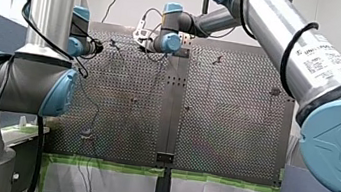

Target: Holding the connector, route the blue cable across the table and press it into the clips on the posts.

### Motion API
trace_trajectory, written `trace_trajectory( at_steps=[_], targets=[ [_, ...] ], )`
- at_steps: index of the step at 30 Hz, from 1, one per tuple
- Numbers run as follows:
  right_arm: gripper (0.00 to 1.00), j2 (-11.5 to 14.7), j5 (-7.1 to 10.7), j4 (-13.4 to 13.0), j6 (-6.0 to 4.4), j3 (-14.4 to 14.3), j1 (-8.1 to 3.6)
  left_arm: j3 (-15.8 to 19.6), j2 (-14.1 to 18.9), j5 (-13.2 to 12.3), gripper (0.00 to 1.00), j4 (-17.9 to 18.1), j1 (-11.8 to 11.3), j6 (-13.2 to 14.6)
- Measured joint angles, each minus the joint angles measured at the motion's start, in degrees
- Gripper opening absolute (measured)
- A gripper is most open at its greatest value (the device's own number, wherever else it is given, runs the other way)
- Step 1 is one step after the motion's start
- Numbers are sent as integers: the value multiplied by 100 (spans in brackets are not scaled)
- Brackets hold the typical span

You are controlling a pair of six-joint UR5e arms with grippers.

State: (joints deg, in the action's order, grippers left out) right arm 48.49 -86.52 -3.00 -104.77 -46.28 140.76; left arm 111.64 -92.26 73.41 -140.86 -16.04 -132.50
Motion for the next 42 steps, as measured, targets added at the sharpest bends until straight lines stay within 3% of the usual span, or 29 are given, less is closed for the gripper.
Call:
trace_trajectory(
  at_steps=[12, 21, 32, 38, 42],
  targets=[
    [0, -6, -133, 0, 25, 3, -76, -436, -363, 146, 2, 52, 32, 96],
    [0, -8, -133, 0, 47, 2, -84, -783, -658, 449, 2, -241, 17, 333],
    [0, -9, -354, 11, 51, 0, -93, -832, -491, 942, 2, -838, 49, 925],
    [0, -9, -454, 10, 61, 0, -90, -830, -484, 1048, 2, -1139, 59, 1186],
    [0, -9, -478, 11, 68, 0, -89, -830, -484, 1061, 2, -1206, 24, 1185]
  ],
)
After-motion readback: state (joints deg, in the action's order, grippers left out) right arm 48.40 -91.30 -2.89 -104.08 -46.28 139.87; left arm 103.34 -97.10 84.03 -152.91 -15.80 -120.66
